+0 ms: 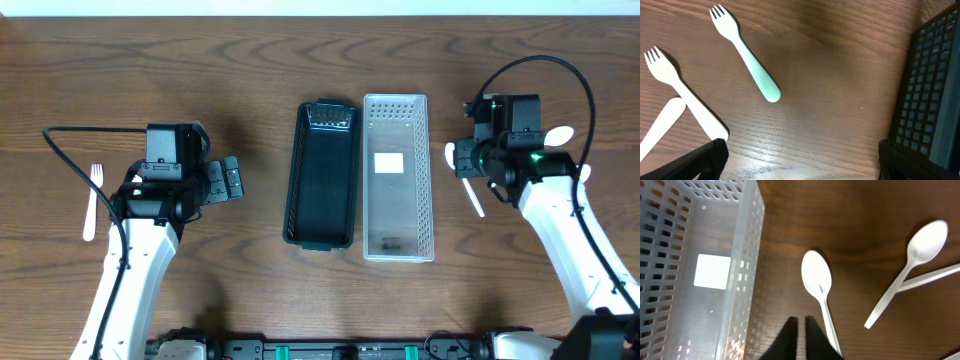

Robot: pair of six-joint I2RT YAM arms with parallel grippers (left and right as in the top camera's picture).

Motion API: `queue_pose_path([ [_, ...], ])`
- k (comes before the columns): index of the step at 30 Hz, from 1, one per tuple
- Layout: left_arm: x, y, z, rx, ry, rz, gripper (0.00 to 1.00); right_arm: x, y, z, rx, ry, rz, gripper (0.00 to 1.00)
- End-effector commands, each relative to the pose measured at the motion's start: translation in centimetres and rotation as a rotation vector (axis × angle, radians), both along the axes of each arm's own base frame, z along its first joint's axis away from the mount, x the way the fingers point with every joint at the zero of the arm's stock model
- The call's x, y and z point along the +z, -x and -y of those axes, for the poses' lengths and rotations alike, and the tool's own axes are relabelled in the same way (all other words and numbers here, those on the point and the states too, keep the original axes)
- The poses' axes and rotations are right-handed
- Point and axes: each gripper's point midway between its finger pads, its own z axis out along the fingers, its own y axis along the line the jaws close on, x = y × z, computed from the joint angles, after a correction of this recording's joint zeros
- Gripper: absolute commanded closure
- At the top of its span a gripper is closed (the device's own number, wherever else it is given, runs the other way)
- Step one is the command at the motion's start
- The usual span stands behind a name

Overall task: Pack container
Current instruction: 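Raise both arms and move the right gripper over the white spoons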

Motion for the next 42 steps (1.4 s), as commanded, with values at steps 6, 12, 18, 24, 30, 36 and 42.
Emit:
queue_pose_path([
  [6,0.4,-0.2,-0.1,0.008,-0.007,0.007,0.01,-3.6,-0.2,-2.1,0.054,-0.038,-0.106,0.95],
  [12,0.4,-0.2,-0.1,0.008,-0.007,0.008,0.01,-6.0,-0.4,-3.6,0.093,-0.043,-0.154,0.93],
  [18,0.4,-0.2,-0.1,0.008,-0.007,0.008,0.02,-5.9,-0.4,-7.2,0.198,-0.188,-0.15,0.91],
  [24,0.4,-0.2,-0.1,0.008,-0.007,0.008,0.02,-5.3,-0.6,-8.6,0.24,-0.257,-0.129,0.88],
  [30,0.4,-0.2,-0.1,0.007,-0.007,0.008,0.02,-5.3,-0.7,-8.6,0.24,-0.256,-0.126,0.88],
  [36,0.4,-0.2,-0.1,0.007,-0.007,0.008,0.02,-5.7,-2.1,-4.9,0.11,-0.087,-0.09,0.61],
  [42,0.4,-0.2,-0.1,0.007,-0.007,0.008,0.02,-1.1,-4.3,0.8,-0.078,0.125,0.015,0.29],
])
